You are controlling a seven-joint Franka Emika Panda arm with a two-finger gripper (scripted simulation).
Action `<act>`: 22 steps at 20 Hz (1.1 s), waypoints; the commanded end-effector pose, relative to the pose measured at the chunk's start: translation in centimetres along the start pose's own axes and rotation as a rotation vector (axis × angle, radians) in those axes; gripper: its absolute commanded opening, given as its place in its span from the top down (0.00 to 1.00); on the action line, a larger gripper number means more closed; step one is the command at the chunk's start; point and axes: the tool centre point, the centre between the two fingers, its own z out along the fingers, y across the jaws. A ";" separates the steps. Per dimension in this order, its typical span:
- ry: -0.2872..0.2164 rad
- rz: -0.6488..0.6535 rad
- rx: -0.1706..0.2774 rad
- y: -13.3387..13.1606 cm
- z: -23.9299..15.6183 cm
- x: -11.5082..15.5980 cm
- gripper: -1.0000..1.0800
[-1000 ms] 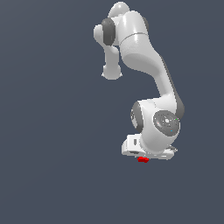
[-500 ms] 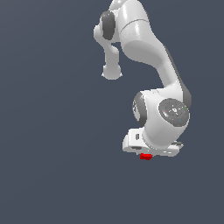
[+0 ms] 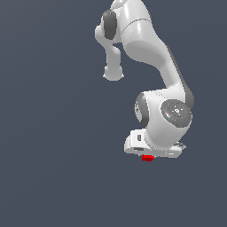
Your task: Stack the red cube on top of the green cube.
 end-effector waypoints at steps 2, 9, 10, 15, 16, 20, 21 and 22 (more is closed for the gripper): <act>0.001 0.000 0.000 -0.1 0.1 -0.4 1.00; 0.001 0.000 0.000 -0.5 0.7 -2.3 1.00; 0.001 0.000 0.000 -0.6 0.8 -2.6 1.00; 0.001 0.000 0.000 -1.2 1.6 -4.9 1.00; 0.001 0.000 0.000 -1.3 1.7 -5.5 1.00; 0.001 0.000 0.000 -1.8 2.5 -7.7 1.00; 0.001 0.000 0.000 -2.0 2.7 -8.3 1.00; 0.001 0.000 0.000 -2.1 2.9 -8.9 1.00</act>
